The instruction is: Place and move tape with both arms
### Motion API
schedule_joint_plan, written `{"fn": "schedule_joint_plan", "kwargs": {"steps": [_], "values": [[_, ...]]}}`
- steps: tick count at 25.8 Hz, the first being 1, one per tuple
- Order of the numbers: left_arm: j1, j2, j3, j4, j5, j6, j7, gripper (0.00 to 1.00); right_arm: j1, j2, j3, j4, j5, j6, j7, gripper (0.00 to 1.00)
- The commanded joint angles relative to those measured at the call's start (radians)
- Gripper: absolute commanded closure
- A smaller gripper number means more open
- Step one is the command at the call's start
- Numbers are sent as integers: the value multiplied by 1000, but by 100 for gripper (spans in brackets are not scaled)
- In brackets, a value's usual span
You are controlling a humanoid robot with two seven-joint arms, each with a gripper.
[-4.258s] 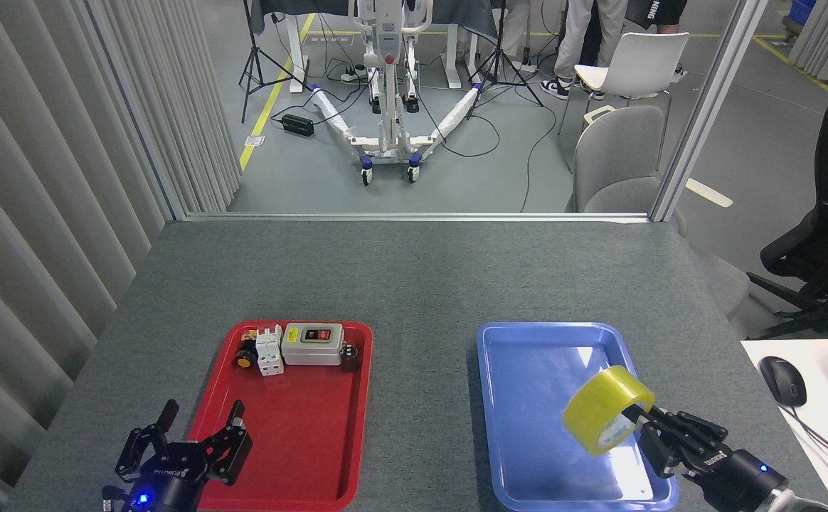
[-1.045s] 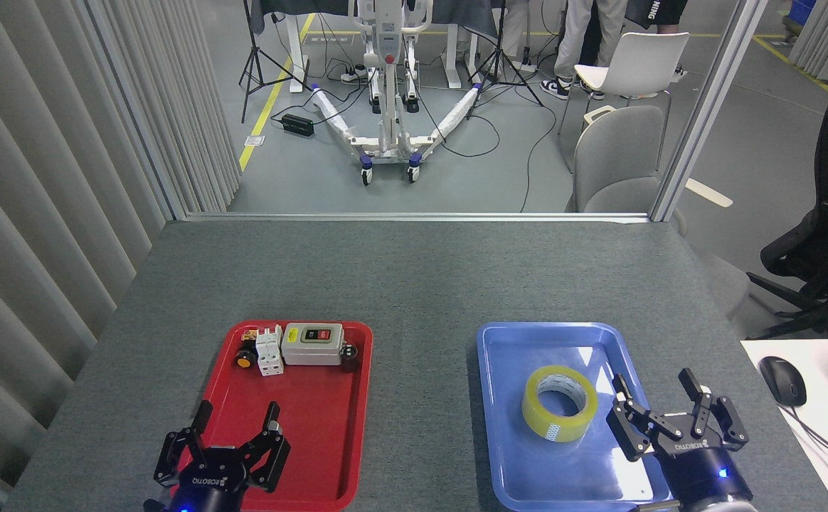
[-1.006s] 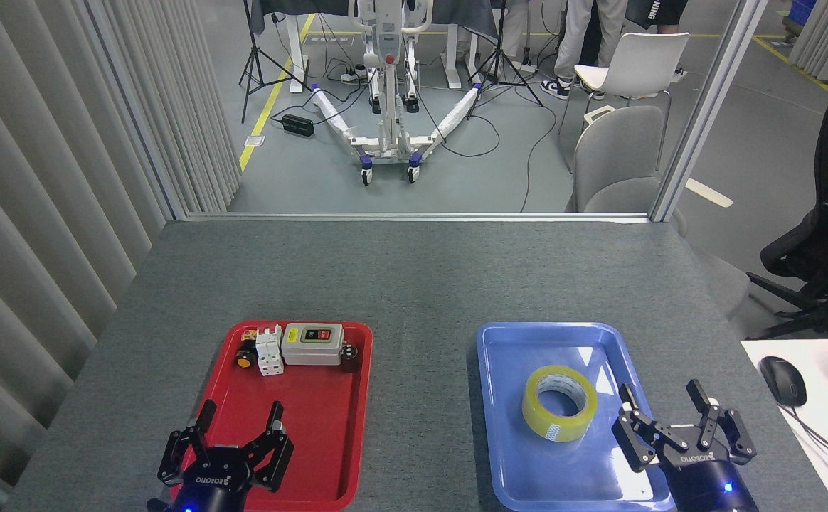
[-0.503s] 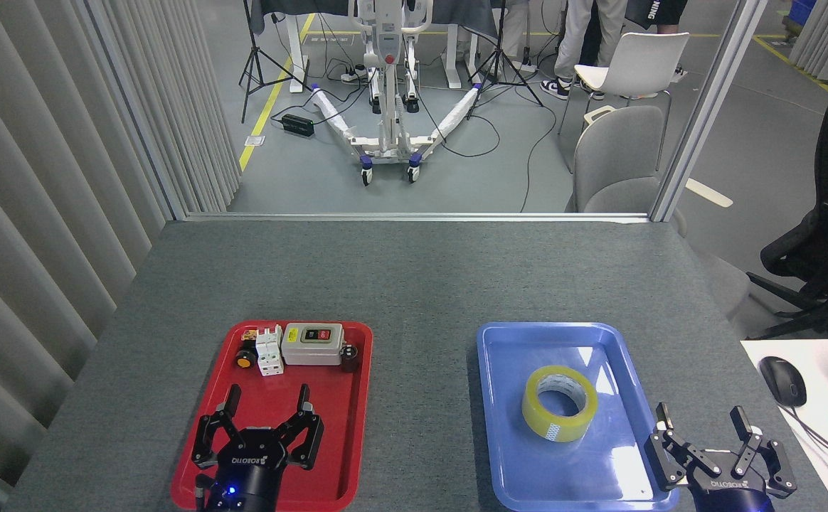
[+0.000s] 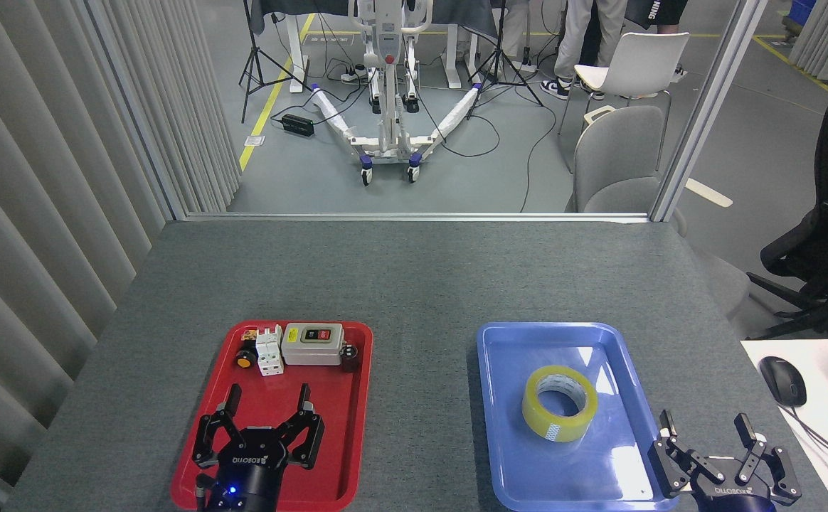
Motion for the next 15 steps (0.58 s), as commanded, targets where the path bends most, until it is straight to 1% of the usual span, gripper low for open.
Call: {"fn": "schedule_joint_plan", "kwargs": {"steps": [1, 8, 15], "values": [[0, 0, 0, 1, 1, 0, 2, 1, -3, -15, 34, 0, -2, 3, -1, 0], [-2, 3, 0, 8, 4, 0, 2, 1, -10, -28, 49, 0, -5, 1, -1, 0], [0, 9, 0, 8, 6, 0, 2, 1, -9, -26, 49, 0, -5, 1, -1, 0]]}}
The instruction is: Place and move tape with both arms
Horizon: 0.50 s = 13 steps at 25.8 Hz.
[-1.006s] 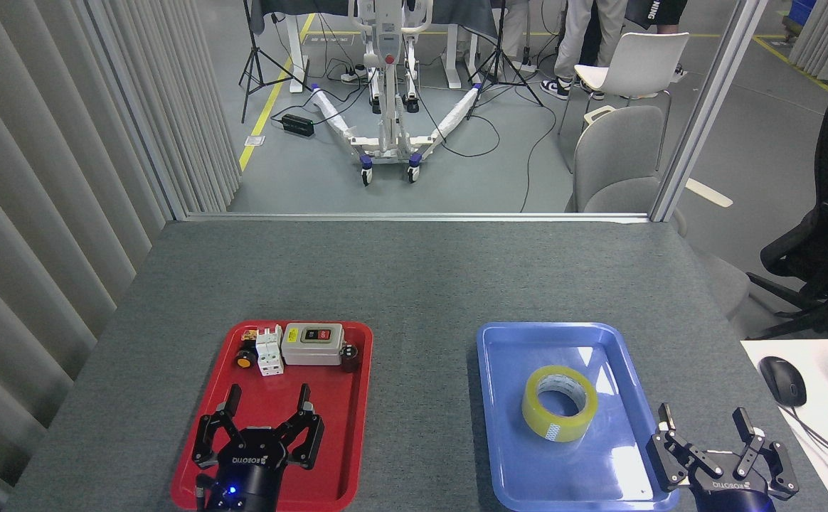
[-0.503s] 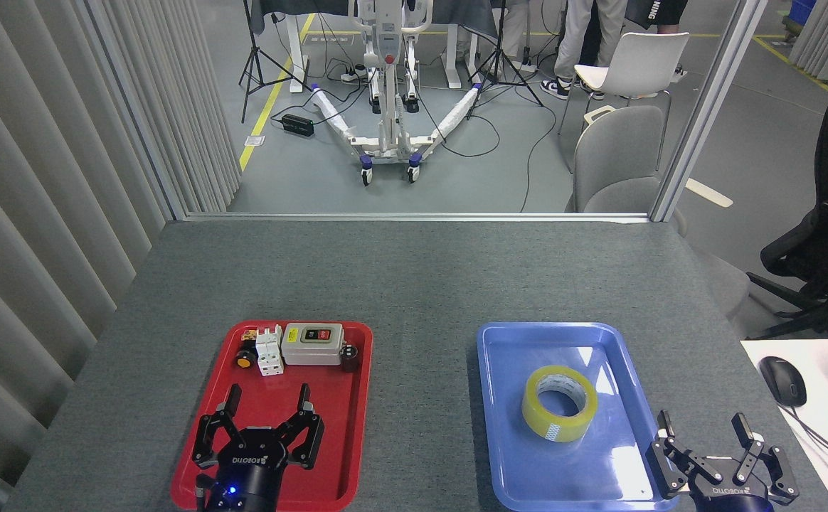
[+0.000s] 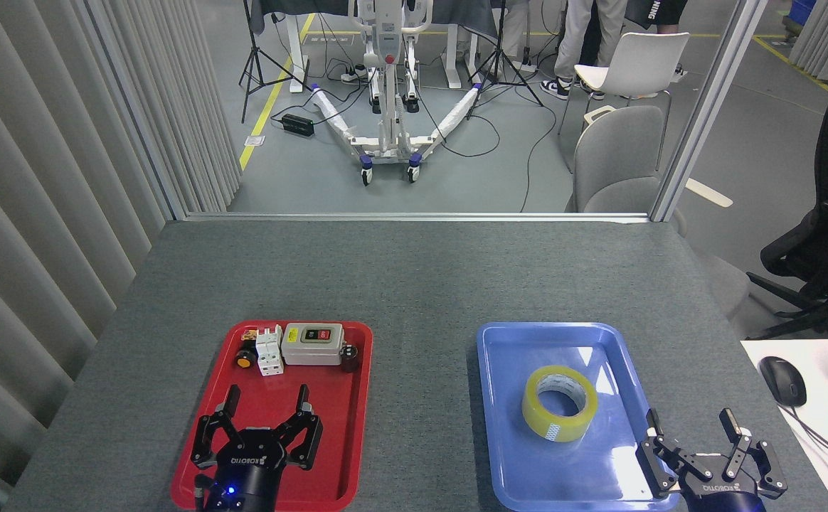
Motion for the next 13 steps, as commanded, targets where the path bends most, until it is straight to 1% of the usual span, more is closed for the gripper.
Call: {"fn": "schedule_joint_plan", "kwargs": {"steps": [1, 6, 13], "values": [[0, 6, 1, 0, 1, 0, 0, 1, 0, -1, 0, 0, 0, 0, -1, 0], [0, 20, 3, 1, 1, 1, -2, 1, 0, -1, 0, 0, 0, 0, -1, 0], [5, 22, 5, 0, 1, 3, 0, 1, 0, -1, 0, 1, 0, -2, -1, 0]]}}
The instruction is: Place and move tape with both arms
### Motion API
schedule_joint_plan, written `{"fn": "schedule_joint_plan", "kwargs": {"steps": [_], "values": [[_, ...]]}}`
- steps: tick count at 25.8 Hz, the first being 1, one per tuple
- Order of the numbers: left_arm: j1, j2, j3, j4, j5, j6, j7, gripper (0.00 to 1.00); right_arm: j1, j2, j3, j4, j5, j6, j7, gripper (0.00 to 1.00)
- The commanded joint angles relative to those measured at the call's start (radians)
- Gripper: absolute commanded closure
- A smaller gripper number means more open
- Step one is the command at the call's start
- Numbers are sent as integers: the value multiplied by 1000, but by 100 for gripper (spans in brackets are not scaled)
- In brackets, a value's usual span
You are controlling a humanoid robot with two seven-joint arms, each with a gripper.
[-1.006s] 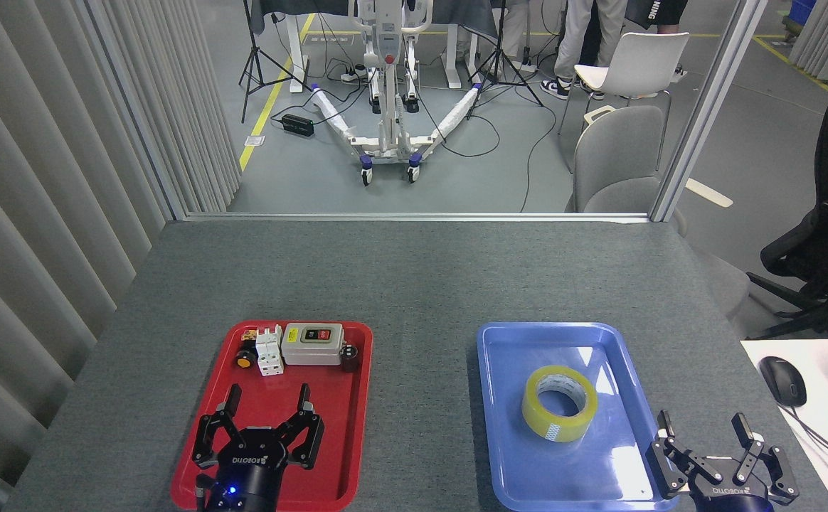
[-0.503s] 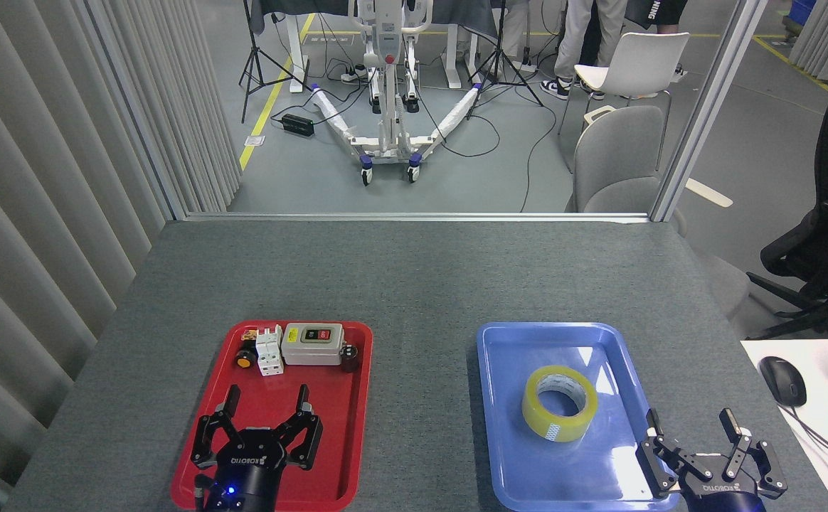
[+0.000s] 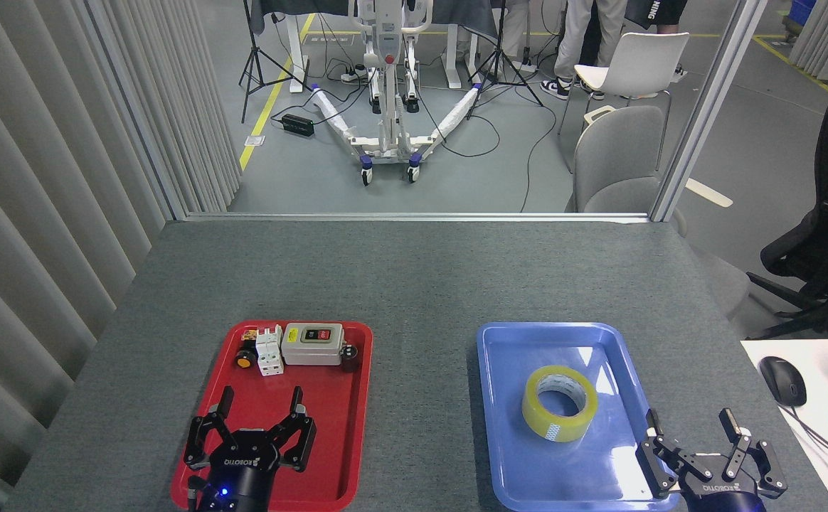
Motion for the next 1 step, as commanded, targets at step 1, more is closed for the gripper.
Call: {"fn": "schedule_joint_plan", "kwargs": {"steps": [1], "values": [[1, -1, 0, -1, 0, 2, -2, 1, 0, 0, 0, 1, 0, -1, 0, 0]]}}
